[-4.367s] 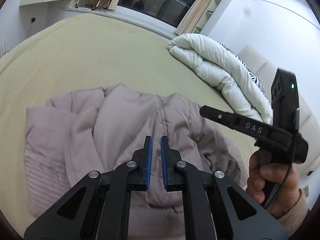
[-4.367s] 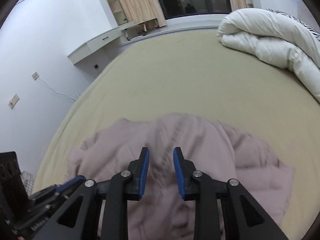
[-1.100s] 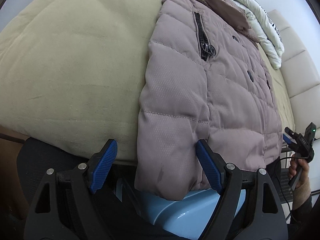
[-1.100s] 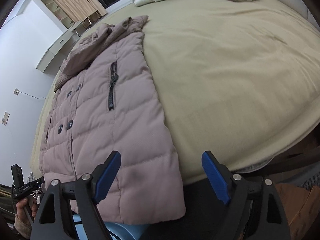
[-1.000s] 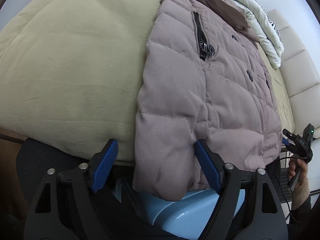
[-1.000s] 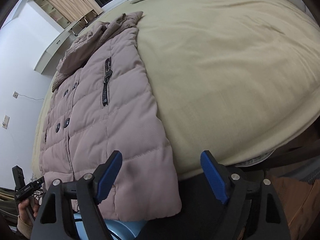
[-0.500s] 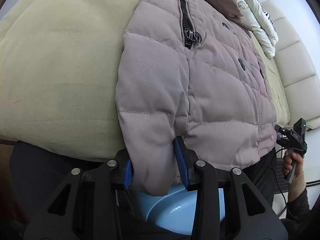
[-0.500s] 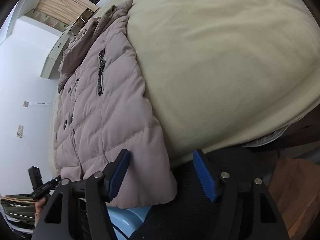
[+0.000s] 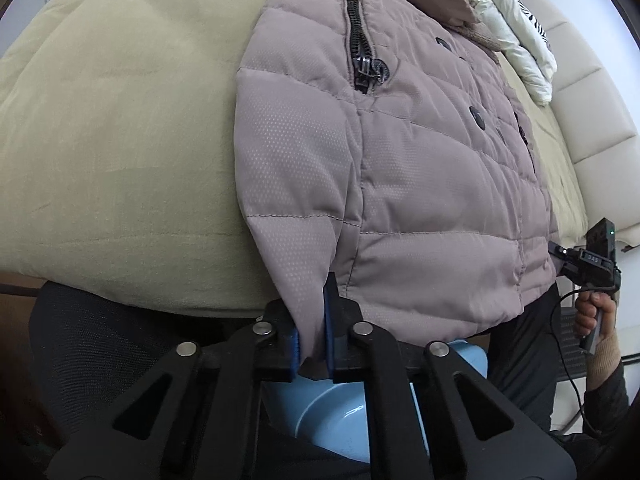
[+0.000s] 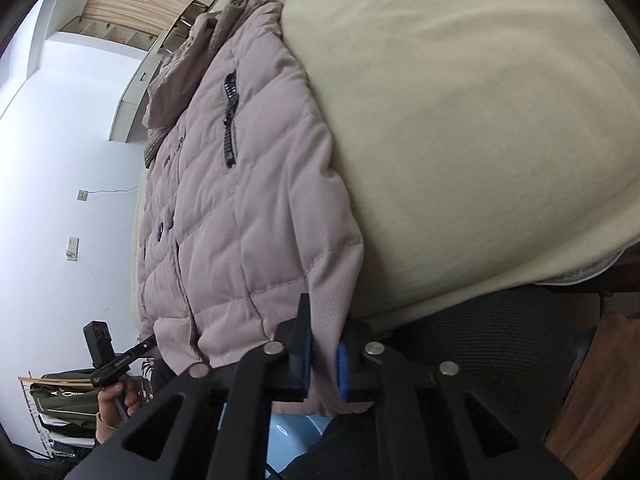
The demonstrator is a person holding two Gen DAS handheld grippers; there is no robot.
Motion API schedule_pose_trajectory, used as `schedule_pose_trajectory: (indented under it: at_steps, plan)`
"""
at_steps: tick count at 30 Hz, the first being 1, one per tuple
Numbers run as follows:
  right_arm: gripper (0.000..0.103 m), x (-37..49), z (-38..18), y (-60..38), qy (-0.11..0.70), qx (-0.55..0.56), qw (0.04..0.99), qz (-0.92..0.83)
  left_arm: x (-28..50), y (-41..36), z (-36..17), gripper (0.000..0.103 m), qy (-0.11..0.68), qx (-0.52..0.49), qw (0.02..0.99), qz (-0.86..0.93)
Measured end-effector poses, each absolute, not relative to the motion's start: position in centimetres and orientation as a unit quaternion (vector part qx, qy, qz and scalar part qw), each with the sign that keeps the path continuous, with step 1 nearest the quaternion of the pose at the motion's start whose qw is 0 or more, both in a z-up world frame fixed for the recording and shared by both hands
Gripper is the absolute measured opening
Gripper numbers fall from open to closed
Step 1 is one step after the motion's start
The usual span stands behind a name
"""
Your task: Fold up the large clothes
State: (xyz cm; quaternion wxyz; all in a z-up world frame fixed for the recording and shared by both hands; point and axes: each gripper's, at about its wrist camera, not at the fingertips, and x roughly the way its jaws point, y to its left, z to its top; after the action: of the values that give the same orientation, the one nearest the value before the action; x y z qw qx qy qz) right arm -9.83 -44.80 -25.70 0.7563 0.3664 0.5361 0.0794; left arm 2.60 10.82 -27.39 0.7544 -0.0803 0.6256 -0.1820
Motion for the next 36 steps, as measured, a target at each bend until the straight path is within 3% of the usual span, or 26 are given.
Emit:
schedule_pose_trajectory:
  at_steps: [4, 17, 28, 36]
  plan:
    - [0.007, -10.1, -23.9, -43.8, 0.529, 0.338, 0.775, 0.077, 2.2, 11.0, -25.6, 0.004, 0.610, -0.077, 0.767, -0.185]
    - [0.006, -9.0, -11.2, -41.7, 0.396, 0.348, 0.837, 0.146, 4.1, 12.9, -13.9, 0.003, 0.513, -0.235, 0.786, -0.254]
    - [0.006, -10.0, -9.7, -43.4, 0.358, 0.396, 0.834, 0.138, 4.5, 16.2, -11.6, 0.003, 0.489, -0.304, 0.777, -0.255]
    - [0.006, -5.4, -6.7, -46.3, 0.288, 0.453, 0.832, 0.142, 11.1, 18.4, -7.6, 0.002, 0.420, -0.382, 0.777, -0.271]
